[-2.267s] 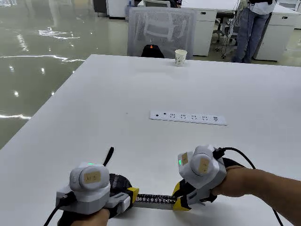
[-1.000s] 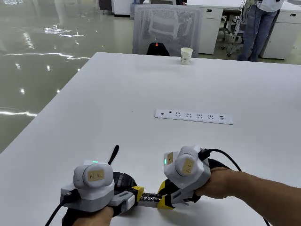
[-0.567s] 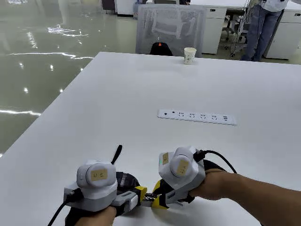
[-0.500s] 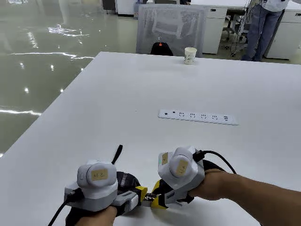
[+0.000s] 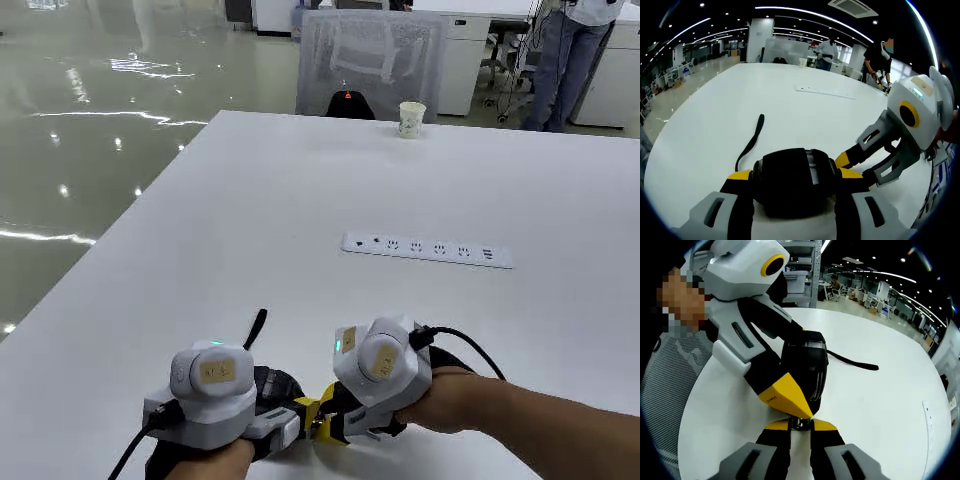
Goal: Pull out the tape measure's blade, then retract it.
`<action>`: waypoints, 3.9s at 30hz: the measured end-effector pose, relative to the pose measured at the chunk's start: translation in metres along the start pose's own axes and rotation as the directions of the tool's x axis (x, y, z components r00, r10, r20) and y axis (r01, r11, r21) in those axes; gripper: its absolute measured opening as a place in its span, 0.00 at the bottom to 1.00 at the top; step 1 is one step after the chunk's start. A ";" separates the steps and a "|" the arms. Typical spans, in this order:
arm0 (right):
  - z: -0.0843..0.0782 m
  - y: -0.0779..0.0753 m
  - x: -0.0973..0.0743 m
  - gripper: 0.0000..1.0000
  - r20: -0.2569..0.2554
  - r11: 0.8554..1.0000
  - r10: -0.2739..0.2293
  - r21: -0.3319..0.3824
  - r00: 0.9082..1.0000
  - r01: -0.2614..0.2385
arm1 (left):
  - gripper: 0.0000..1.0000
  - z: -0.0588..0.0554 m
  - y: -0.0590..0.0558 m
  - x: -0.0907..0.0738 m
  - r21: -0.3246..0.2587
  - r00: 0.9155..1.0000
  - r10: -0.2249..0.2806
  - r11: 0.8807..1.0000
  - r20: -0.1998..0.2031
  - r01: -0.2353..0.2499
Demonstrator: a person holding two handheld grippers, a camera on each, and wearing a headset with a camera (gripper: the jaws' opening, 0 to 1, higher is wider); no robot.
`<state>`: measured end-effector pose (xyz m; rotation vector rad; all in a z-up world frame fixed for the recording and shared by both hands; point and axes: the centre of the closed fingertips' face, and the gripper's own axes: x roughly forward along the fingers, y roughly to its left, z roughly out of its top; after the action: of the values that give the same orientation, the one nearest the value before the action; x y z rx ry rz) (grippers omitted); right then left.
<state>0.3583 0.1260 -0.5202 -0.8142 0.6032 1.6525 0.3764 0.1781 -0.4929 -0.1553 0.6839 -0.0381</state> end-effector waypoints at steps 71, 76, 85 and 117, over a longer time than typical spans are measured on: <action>0.002 -0.001 -0.005 0.20 0.080 0.993 -0.082 0.093 0.993 0.074 | 0.64 0.002 -0.001 0.000 0.025 0.999 -0.038 0.999 -0.018 0.038; 0.001 -0.001 -0.011 0.22 0.093 0.990 -0.103 0.106 0.990 0.093 | 0.63 0.003 -0.001 -0.004 0.041 0.999 -0.043 0.998 -0.013 0.043; -0.005 0.001 -0.025 0.26 0.109 0.983 -0.139 0.133 0.984 0.124 | 0.64 0.002 0.000 -0.010 0.073 0.998 -0.059 0.996 -0.012 0.060; -0.035 0.025 -0.069 0.48 0.164 0.933 -0.276 0.281 0.947 0.223 | 0.75 -0.011 -0.006 -0.039 0.189 0.986 -0.167 0.968 0.005 0.163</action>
<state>0.3495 0.0511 -0.4892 -0.5019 0.5347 1.3664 0.3388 0.1740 -0.4759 -0.0306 0.6417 -0.2603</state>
